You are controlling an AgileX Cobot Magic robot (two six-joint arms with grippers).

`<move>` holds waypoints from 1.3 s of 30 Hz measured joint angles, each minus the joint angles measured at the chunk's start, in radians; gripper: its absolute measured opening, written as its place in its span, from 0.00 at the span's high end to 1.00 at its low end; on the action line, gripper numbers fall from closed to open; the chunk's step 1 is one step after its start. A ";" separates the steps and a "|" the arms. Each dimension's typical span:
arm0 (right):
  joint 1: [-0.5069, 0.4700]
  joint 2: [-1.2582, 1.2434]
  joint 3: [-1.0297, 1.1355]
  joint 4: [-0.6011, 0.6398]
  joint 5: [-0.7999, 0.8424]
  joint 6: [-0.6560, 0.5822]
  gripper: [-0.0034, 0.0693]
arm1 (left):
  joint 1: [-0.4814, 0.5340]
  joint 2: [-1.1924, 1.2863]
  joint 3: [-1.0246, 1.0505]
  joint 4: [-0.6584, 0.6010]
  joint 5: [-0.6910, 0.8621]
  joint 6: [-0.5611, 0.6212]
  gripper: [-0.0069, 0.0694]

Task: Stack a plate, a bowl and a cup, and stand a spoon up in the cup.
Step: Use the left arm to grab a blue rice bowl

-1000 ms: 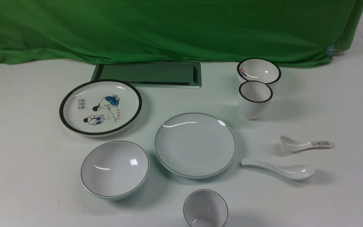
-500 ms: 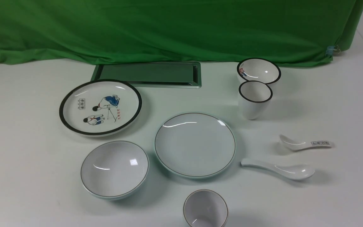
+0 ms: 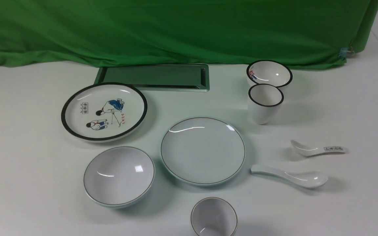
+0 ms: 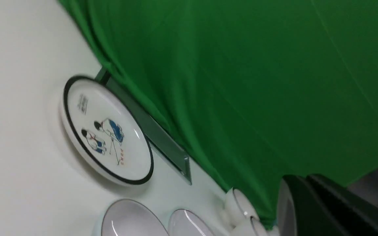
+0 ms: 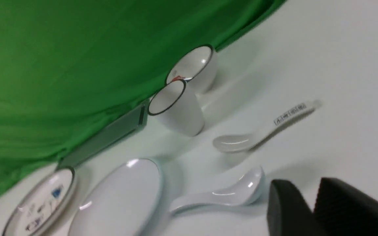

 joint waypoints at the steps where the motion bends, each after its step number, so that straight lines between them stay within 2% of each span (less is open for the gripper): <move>1: 0.010 0.044 -0.052 0.000 0.000 -0.076 0.87 | 0.000 0.071 -0.078 0.062 0.083 0.043 0.94; 4: 0.034 0.188 -0.172 0.000 0.003 -0.199 0.93 | 0.000 0.281 -0.248 0.180 0.300 0.182 0.94; 7: 0.060 0.355 -0.346 0.000 0.061 -0.356 0.94 | 0.000 0.494 -0.396 0.264 0.517 0.312 0.94; 8: 0.062 0.380 -0.373 0.000 0.068 -0.380 0.94 | 0.000 0.522 -0.405 0.269 0.531 0.325 0.94; 9: 0.076 0.452 -0.456 0.000 0.133 -0.449 0.94 | -0.008 0.600 -0.459 0.305 0.610 0.353 0.94; 11: 0.097 0.581 -0.613 0.000 0.263 -0.568 0.94 | -0.051 0.717 -0.518 0.356 0.659 0.363 0.92; 13: 0.109 0.647 -0.670 0.000 0.345 -0.615 0.94 | -0.106 0.771 -0.539 0.378 0.662 0.367 0.91; 15: 0.143 0.773 -0.791 0.001 0.508 -0.679 0.94 | -0.227 0.869 -0.568 0.435 0.661 0.365 0.88; 17: 0.186 0.853 -0.839 0.000 0.597 -0.703 0.93 | -0.305 0.942 -0.578 0.495 0.649 0.319 0.83; 19: 0.256 0.932 -0.880 0.000 0.650 -0.731 0.93 | -0.390 1.041 -0.587 0.551 0.605 0.234 0.74; 21: 0.329 0.990 -0.891 0.000 0.665 -0.745 0.93 | -0.420 1.131 -0.597 0.557 0.549 0.182 0.63; 23: 0.375 1.018 -0.892 0.000 0.670 -0.745 0.93 | -0.428 1.183 -0.601 0.549 0.513 0.168 0.56; 24: 0.436 1.051 -0.896 0.000 0.674 -0.745 0.93 | -0.430 1.249 -0.605 0.541 0.475 0.160 0.47; 26: 0.480 1.069 -0.898 0.001 0.674 -0.745 0.93 | -0.425 1.294 -0.606 0.545 0.453 0.147 0.39; 27: 0.534 1.082 -0.898 0.001 0.676 -0.744 0.93 | -0.406 1.348 -0.606 0.550 0.429 0.129 0.30; 28: 0.546 1.084 -0.898 0.001 0.676 -0.744 0.93 | -0.403 1.360 -0.606 0.549 0.426 0.124 0.29; 31: 0.610 1.089 -0.898 0.004 0.671 -0.742 0.93 | -0.326 1.438 -0.606 0.507 0.350 0.128 0.18; 35: 0.619 1.089 -0.898 0.001 0.642 -0.734 0.93 | -0.278 1.504 -0.606 0.443 0.253 0.174 0.17; 38: 0.619 1.089 -0.898 0.000 0.610 -0.729 0.92 | -0.277 1.555 -0.606 0.426 0.214 0.187 0.25; 39: 0.619 1.089 -0.898 0.000 0.608 -0.729 0.92 | -0.277 1.558 -0.606 0.424 0.212 0.189 0.25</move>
